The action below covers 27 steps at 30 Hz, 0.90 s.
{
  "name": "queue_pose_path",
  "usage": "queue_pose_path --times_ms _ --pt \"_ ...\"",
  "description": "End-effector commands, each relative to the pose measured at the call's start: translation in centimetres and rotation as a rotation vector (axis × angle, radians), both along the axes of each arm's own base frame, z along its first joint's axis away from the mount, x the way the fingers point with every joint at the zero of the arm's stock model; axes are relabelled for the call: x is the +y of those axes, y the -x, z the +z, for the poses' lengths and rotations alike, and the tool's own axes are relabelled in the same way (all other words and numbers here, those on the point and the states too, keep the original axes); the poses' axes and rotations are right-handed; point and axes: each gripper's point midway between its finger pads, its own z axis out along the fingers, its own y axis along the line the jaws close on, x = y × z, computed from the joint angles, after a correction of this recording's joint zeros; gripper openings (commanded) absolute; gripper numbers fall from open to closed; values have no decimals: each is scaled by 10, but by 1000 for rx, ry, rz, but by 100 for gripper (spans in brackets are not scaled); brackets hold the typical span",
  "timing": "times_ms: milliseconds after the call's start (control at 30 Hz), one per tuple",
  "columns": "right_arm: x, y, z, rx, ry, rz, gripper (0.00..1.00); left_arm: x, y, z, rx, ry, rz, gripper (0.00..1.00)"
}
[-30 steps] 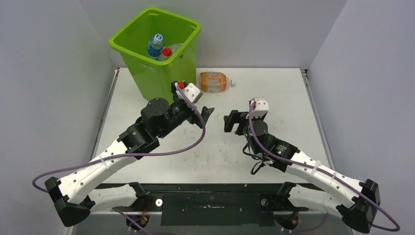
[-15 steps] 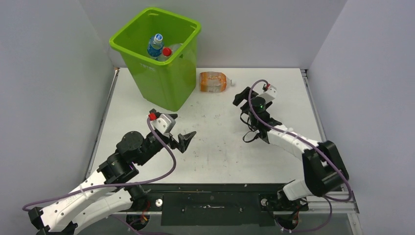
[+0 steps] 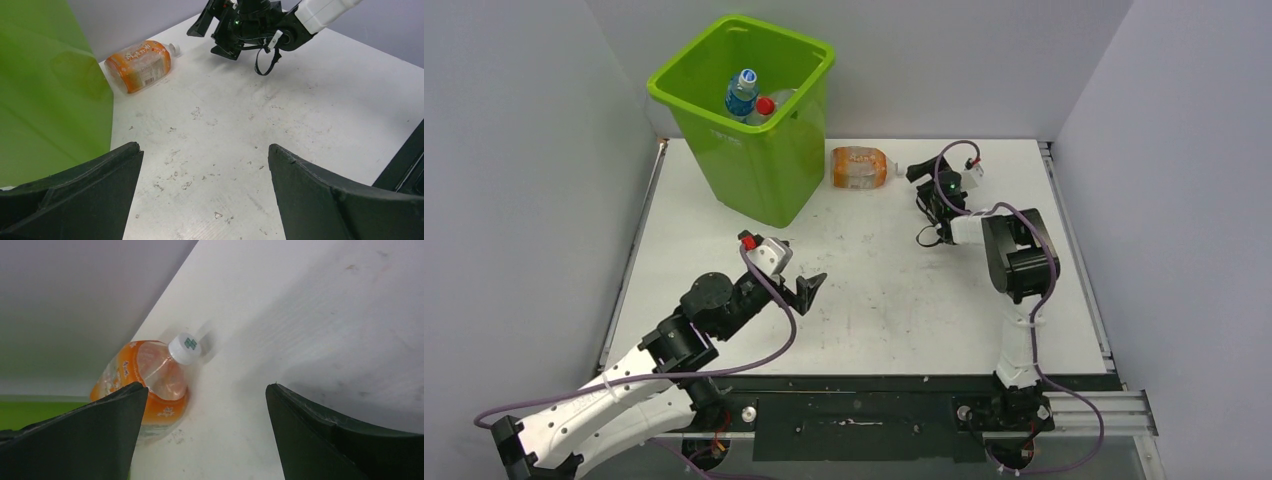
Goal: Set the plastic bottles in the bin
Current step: Place the plastic bottle in the trash bin, then move the plastic bottle to the center of the board.
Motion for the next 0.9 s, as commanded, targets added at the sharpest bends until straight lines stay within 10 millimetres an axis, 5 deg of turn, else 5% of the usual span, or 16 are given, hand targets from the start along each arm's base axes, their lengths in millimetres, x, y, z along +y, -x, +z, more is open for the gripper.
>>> queue_pose_path --times_ms 0,233,467,867 --pt "34 -40 50 -165 -240 29 92 -2 -5 14 -29 51 24 96" --pt "43 -72 33 -122 -386 -59 95 1 -8 13 -30 51 46 96" --pt "53 -79 17 -70 -425 -96 96 4 -9 13 -33 50 61 96" --pt "43 -67 72 -44 182 -25 91 6 -10 13 -31 44 71 96"
